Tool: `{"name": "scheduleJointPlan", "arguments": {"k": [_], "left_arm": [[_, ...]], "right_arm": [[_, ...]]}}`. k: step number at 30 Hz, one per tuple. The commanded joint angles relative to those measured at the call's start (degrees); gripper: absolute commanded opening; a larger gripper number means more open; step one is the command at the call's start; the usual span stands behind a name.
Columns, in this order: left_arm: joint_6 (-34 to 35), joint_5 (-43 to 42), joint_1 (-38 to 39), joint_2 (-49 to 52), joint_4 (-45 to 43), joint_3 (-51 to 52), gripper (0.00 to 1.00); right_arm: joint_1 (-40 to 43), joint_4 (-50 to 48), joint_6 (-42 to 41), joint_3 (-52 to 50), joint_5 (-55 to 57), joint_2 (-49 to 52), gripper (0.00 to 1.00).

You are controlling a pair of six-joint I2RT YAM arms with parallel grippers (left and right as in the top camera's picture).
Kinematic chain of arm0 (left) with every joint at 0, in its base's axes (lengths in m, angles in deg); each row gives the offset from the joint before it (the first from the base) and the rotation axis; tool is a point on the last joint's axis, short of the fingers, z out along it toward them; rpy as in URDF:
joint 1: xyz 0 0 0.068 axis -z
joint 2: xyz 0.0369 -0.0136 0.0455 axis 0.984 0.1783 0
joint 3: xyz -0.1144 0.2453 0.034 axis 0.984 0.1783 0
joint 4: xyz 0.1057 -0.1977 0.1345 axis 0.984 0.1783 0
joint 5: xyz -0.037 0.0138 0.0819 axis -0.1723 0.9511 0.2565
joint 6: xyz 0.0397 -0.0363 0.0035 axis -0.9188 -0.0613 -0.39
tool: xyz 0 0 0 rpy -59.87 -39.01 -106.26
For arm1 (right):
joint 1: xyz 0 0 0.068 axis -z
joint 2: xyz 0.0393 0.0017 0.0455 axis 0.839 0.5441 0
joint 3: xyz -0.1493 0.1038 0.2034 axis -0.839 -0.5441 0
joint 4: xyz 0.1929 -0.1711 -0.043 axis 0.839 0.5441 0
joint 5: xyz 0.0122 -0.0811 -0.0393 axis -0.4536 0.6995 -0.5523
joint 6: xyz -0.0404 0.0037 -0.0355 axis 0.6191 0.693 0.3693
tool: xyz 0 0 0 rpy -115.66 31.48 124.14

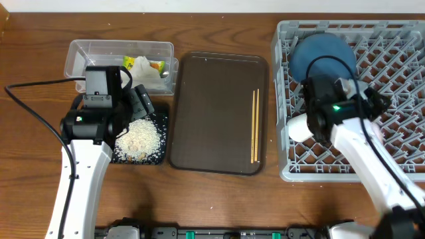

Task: Sort waste into correct bins and load items into the dishwasher rack
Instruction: 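Move right gripper toward the wooden chopsticks on the brown tray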

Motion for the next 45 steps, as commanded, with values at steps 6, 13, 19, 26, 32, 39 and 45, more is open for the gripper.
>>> {"name": "scheduleJointPlan", "arguments": {"k": [6, 13, 19, 26, 32, 39, 45], "left_arm": [[0.31, 0.28, -0.24, 0.28, 0.0, -0.61, 0.88], [0.31, 0.28, -0.24, 0.28, 0.0, -0.61, 0.88], [0.31, 0.28, -0.24, 0.28, 0.0, -0.61, 0.88], [0.31, 0.28, -0.24, 0.28, 0.0, -0.61, 0.88], [0.31, 0.28, -0.24, 0.28, 0.0, -0.61, 0.88], [0.31, 0.28, -0.24, 0.28, 0.0, -0.61, 0.88], [0.31, 0.28, -0.24, 0.28, 0.0, -0.61, 0.88]], "right_arm": [[-0.83, -4.33, 7.37, 0.98, -15.91, -7.72, 0.99], [-2.05, -3.65, 5.35, 1.01, -30.58, -7.91, 0.99], [-4.7, -3.17, -0.48, 1.86, -38.14, -10.08, 0.99], [-9.77, -1.53, -10.29, 4.24, -39.17, -18.49, 0.99], [-11.19, -9.68, -21.62, 4.24, -70.77, -24.61, 0.99], [-12.41, -21.16, -33.14, 4.24, -72.87, -17.86, 0.99], [-13.22, -12.85, -42.27, 14.84, -71.78, -0.55, 0.99]]}}
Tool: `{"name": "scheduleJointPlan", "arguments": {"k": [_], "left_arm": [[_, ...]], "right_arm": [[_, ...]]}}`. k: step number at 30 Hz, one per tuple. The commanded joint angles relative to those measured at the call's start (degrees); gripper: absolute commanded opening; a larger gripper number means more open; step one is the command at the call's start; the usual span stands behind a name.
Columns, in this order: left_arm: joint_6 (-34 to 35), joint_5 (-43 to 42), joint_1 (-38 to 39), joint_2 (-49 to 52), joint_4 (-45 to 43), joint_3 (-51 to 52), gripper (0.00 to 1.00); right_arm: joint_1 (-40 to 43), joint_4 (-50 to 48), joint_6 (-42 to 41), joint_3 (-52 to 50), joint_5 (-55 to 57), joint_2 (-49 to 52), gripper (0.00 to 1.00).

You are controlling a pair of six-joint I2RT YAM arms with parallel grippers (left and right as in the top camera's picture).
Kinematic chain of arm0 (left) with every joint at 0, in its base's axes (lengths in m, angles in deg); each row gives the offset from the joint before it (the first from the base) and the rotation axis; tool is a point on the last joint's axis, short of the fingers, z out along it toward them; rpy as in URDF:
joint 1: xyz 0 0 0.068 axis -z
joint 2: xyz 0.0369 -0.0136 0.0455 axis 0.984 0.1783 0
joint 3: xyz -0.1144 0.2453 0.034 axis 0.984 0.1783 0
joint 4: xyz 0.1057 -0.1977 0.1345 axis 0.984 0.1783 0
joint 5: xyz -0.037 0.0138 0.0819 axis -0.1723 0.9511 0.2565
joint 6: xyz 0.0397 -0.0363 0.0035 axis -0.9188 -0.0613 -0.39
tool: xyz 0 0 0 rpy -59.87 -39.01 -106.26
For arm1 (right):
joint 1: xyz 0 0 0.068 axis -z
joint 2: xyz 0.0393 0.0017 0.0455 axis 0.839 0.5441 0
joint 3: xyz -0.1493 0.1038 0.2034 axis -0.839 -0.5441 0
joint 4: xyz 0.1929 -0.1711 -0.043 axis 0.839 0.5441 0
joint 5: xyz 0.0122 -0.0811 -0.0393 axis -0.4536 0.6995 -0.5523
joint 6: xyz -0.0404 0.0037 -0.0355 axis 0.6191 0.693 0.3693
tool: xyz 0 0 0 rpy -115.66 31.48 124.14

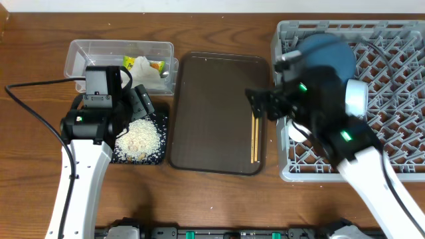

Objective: Sort waste into correct bins and load items into the dishwasher rack

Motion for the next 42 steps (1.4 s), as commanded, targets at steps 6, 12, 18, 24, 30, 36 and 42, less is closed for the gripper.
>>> {"name": "scheduleJointPlan", "arguments": {"k": [6, 12, 18, 24, 30, 36, 42], "left_arm": [[0.33, 0.28, -0.24, 0.28, 0.0, -0.61, 0.88], [0.33, 0.28, -0.24, 0.28, 0.0, -0.61, 0.88], [0.33, 0.28, -0.24, 0.28, 0.0, -0.61, 0.88], [0.33, 0.28, -0.24, 0.28, 0.0, -0.61, 0.88], [0.33, 0.28, -0.24, 0.28, 0.0, -0.61, 0.88], [0.33, 0.28, -0.24, 0.28, -0.02, -0.61, 0.88], [0.33, 0.28, -0.24, 0.28, -0.02, -0.61, 0.88]], "right_arm": [[-4.28, 23.17, -2.29, 29.09, 1.49, 27.87, 0.99], [-7.17, 25.44, -0.9, 34.51, 2.95, 39.04, 0.99], [-7.13, 28.2, 1.22, 34.47, 3.39, 42.91, 0.97], [-6.49, 28.83, -8.52, 34.25, 9.05, 43.04, 0.71], [-7.37, 29.29, -19.02, 31.06, 20.87, 43.06, 0.66], [-7.1, 26.64, -19.96, 25.86, 19.93, 43.06, 0.61], [-7.45, 22.58, -19.93, 21.4, 16.7, 43.06, 0.57]]}}
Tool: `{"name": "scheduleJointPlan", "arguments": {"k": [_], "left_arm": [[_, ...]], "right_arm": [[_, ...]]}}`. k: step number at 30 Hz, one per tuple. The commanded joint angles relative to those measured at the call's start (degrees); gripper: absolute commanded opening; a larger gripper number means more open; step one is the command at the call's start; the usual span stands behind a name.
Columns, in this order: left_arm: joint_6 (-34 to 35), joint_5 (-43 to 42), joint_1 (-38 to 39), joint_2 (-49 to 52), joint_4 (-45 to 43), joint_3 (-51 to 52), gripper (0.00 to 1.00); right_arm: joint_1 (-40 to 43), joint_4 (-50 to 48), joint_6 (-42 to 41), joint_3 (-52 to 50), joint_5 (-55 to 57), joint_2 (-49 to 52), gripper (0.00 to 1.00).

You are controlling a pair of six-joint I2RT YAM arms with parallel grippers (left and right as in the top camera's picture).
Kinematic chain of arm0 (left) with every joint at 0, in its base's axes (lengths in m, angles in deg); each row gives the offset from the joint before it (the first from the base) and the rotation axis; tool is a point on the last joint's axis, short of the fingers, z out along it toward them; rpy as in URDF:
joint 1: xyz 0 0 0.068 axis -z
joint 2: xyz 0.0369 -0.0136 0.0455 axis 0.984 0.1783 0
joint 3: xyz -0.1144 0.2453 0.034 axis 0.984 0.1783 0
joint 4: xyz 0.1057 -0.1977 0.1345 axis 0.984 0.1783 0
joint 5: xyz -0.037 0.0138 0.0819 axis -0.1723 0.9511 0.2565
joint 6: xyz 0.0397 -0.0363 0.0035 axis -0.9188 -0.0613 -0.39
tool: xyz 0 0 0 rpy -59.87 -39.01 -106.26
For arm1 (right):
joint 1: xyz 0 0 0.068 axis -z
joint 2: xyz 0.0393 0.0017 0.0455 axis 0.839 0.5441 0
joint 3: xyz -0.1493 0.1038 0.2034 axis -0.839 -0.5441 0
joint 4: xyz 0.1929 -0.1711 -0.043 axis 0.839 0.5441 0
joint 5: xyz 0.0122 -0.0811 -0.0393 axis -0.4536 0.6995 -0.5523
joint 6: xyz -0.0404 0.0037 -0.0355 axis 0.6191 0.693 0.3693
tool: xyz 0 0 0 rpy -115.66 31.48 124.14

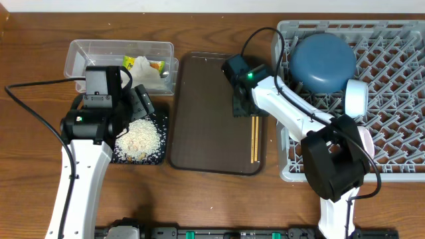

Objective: Sort waste into correct bins and load items into the dishwasher rack

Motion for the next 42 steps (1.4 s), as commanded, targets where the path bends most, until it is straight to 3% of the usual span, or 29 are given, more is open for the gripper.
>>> {"name": "scheduleJointPlan", "arguments": {"k": [1, 13, 23, 36, 42], "left_arm": [[0.33, 0.26, -0.24, 0.28, 0.02, -0.61, 0.88], [0.33, 0.26, -0.24, 0.28, 0.02, -0.61, 0.88], [0.33, 0.26, -0.24, 0.28, 0.0, -0.61, 0.88], [0.33, 0.26, -0.24, 0.28, 0.0, -0.61, 0.88], [0.33, 0.26, -0.24, 0.28, 0.02, -0.61, 0.88]], "right_arm": [[-0.5, -0.63, -1.4, -1.97, -0.63, -0.33, 0.57], [-0.04, -4.63, -1.29, -7.06, -1.07, -0.31, 0.39], [0.2, -4.72, -0.79, -8.15, -2.23, -0.17, 0.15], [1.09, -5.77, 1.77, -8.13, -5.42, 2.1, 0.11], [3.48, -5.68, 2.95, -8.07, -8.59, 2.14, 0.01]]}}
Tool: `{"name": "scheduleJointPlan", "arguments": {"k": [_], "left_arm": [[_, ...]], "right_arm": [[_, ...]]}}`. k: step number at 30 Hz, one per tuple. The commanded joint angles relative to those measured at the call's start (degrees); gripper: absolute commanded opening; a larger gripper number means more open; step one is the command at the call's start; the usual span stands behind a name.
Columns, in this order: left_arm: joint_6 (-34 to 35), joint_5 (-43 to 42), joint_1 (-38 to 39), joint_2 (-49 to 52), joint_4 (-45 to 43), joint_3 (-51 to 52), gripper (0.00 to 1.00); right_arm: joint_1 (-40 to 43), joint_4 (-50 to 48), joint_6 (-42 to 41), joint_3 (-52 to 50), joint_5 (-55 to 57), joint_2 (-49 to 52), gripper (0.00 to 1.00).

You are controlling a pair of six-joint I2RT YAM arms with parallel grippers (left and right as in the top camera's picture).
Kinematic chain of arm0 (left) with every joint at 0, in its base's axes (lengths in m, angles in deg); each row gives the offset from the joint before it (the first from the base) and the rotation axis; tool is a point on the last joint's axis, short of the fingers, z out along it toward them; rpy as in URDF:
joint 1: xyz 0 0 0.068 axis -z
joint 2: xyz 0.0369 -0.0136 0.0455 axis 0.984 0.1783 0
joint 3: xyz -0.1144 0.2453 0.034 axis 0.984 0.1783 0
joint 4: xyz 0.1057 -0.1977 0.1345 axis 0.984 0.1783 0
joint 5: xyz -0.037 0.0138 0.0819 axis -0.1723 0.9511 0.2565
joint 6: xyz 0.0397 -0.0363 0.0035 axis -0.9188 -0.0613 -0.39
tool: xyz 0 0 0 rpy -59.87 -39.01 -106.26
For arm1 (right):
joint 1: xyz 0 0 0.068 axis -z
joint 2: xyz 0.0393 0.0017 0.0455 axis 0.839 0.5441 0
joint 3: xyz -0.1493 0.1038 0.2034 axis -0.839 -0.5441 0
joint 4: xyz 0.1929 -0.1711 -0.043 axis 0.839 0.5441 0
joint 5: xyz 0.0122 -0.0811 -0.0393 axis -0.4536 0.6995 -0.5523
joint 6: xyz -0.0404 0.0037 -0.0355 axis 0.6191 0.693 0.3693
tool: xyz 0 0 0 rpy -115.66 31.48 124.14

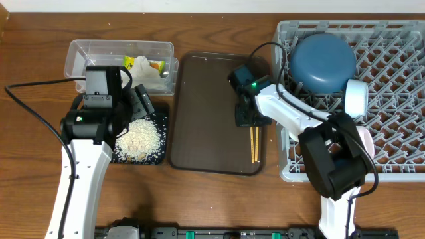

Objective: Sort waste into correct bins and load items into the dishwasher rack

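A pair of wooden chopsticks [254, 146] lies along the right side of the brown tray [202, 113]. My right gripper [248, 119] points down over the upper half of the chopsticks and hides it; whether its fingers are open or shut does not show. In the grey dishwasher rack [398, 166] sit a blue bowl [323, 58], upside down, and a white cup [356, 98]. My left gripper [141, 101] hovers by the black tray of rice [140, 140]; its fingers look parted with nothing between them.
A clear plastic bin [86, 56] at the back left holds wrappers [146, 70]. The black tray sits just left of the brown tray. A black cable runs from the left arm across the wooden table [212, 199].
My right gripper has moved a little down the tray and now sits lower over the chopsticks. The chopsticks lie where they were. The left arm has not moved.
My right gripper was over the rack beside the blue bowl. Then it was reaching across the rack's left edge toward the tray. Later it stood over the top of the chopsticks, and now it is lower along them. The left arm stayed by the rice tray throughout.
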Motion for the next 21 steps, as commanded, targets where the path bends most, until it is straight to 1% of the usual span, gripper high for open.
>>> {"name": "scheduleJointPlan", "arguments": {"k": [1, 3, 6, 9, 13, 14, 18, 20, 21], "left_arm": [[0.31, 0.28, -0.24, 0.28, -0.02, -0.61, 0.88], [0.31, 0.28, -0.24, 0.28, 0.0, -0.61, 0.88], [0.31, 0.28, -0.24, 0.28, -0.02, -0.61, 0.88], [0.31, 0.28, -0.24, 0.28, 0.0, -0.61, 0.88], [0.31, 0.28, -0.24, 0.28, -0.02, -0.61, 0.88], [0.31, 0.28, -0.24, 0.28, 0.0, -0.61, 0.88], [0.31, 0.28, -0.24, 0.28, 0.0, -0.61, 0.88], [0.31, 0.28, -0.24, 0.28, 0.0, -0.61, 0.88], [0.31, 0.28, -0.24, 0.28, 0.0, -0.61, 0.88]], "right_arm": [[1.7, 0.09, 1.07, 0.07, -1.81, 1.73, 0.01], [1.81, 0.52, 1.86, 0.96, -2.34, 1.44, 0.01], [1.81, 2.49, 5.22, 4.11, -3.5, 0.17, 0.01], [1.84, 6.4, 8.41, 9.66, -3.32, -1.86, 0.01], [3.19, 12.13, 12.96, 19.56, -2.82, -5.51, 0.01], [3.78, 13.27, 13.97, 21.42, -1.95, -6.34, 0.01], [8.0, 16.85, 15.52, 27.32, 8.07, -9.53, 0.01], [10.4, 16.31, 18.86, 27.89, 10.88, -10.69, 0.01], [11.98, 15.58, 21.79, 27.89, 11.45, -11.02, 0.01]]}}
